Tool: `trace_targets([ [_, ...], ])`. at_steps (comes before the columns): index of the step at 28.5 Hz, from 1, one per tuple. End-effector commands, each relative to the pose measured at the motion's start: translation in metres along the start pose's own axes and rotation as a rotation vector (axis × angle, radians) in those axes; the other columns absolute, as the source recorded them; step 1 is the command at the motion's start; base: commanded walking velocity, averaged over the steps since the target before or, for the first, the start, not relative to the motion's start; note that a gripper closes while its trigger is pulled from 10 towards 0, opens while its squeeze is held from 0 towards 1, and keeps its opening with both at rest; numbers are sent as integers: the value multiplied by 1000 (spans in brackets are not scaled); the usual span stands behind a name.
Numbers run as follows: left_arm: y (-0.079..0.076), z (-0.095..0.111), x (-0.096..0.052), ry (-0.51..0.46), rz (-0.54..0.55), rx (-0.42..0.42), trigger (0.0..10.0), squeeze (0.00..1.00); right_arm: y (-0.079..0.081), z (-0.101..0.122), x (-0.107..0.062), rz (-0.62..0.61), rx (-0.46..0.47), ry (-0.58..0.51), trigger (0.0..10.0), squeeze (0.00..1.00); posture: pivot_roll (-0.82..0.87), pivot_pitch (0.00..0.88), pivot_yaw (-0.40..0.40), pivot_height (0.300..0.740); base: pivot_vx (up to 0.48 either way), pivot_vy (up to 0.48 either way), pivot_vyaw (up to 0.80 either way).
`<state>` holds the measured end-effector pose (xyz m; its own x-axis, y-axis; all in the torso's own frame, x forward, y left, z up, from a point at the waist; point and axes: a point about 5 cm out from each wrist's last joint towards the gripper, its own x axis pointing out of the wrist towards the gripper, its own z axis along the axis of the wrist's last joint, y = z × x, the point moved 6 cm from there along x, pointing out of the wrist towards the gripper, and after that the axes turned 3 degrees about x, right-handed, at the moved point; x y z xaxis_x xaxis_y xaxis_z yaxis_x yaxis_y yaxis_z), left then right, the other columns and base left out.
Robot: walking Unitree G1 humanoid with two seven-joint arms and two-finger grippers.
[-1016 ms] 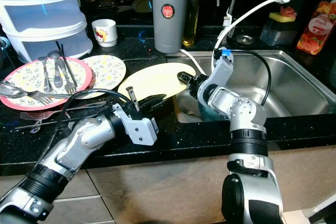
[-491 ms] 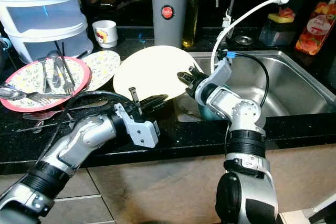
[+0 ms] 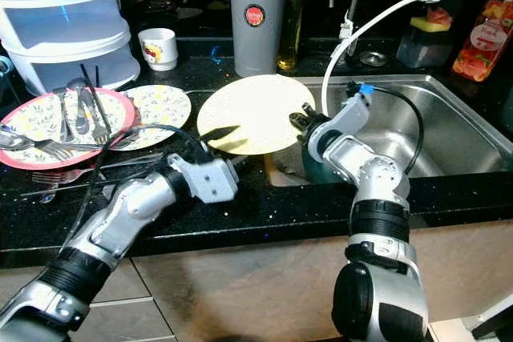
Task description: Kitchen organization
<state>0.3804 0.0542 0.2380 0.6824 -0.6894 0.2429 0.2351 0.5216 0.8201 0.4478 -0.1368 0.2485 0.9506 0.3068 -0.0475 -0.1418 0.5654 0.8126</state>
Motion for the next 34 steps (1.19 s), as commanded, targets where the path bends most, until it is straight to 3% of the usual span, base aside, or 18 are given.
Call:
trace_targets([
  [1, 17, -2, -2, 9, 107, -136, 10000, 0, -30, -2, -3, -124, -22, 8, 0, 0, 110, 91, -15, 740, 0, 0, 0],
  [2, 18, -2, -2, 13, 122, -175, 10000, 0, -32, 1, -3, -134, -26, -6, 0, 0, 110, 91, -15, 740, 0, 0, 0],
  [4, 31, -5, -1, 27, 216, -347, 10000, 0, -35, 23, -6, -144, -14, -123, 0, 0, 110, 91, -15, 740, 0, 0, 0],
  [5, 31, -5, -1, 27, 216, -347, 10000, 0, -35, 23, -6, -144, -14, -123, 0, 0, 110, 91, -15, 740, 0, 0, 0],
  [8, 44, -6, 0, 29, 286, -479, 10000, 0, -31, 51, -12, -121, 24, -271, 0, 0, 110, 91, -16, 740, 0, 0, 0],
  [12, 50, -8, 1, 49, 300, -551, 10000, 0, -32, 67, -17, -127, 20, -364, 0, 0, 110, 90, -16, 740, 0, 0, 0],
  [14, 50, -7, 2, 61, 283, -597, 10000, 0, -32, 82, -24, -151, -66, -454, 0, 0, 113, 89, -18, 740, 0, 0, 0],
  [16, 50, -7, 2, 65, 277, -606, 10000, 0, -32, 86, -27, -156, -90, -484, 0, 0, 113, 89, -18, 740, 0, 0, 0],
  [21, 23, 7, 7, 55, 74, -701, 10000, 0, -30, 96, -33, -189, -279, -572, 0, 0, 113, 84, -22, 740, 0, 0, 0],
  [22, 23, 7, 7, 55, 74, -701, 10000, 0, -30, 96, -33, -189, -279, -572, 0, 0, 113, 84, -22, 740, 0, 0, 0],
  [25, 8, 13, 9, 77, -39, -676, 10000, 0, -25, 97, -34, -194, -392, -596, 0, 0, 112, 82, -22, 740, 0, 0, 0],
  [27, -2, 19, 12, 87, -120, -665, 10000, 0, -24, 90, -32, -221, -562, -575, 0, 0, 113, 80, -23, 740, 0, 0, 0],
  [30, -3, 19, 12, 97, -131, -656, 10000, 0, -25, 87, -30, -225, -590, -564, 0, 0, 114, 81, -23, 740, 0, 0, 0],
  [31, -4, 18, 13, 122, -141, -636, 10000, 0, -29, 81, -28, -236, -638, -540, 3922, 0, 114, 81, -23, 740, 0, 0, 0],
  [32, -3, 18, 14, 130, -142, -630, 10000, 0, -30, 79, -26, -240, -661, -528, 3922, 0, 114, 81, -23, 740, 0, 0, 0],
  [33, -1, 16, 15, 144, -139, -607, 10000, 0, -32, 72, -23, -239, -696, -487, 10000, 0, 114, 80, -22, 740, 0, 0, 0],
  [34, 1, 16, 16, 150, -135, -596, 10000, 0, -33, 68, -20, -239, -715, -462, 10000, 0, 114, 80, -22, 740, 0, 0, 0],
])
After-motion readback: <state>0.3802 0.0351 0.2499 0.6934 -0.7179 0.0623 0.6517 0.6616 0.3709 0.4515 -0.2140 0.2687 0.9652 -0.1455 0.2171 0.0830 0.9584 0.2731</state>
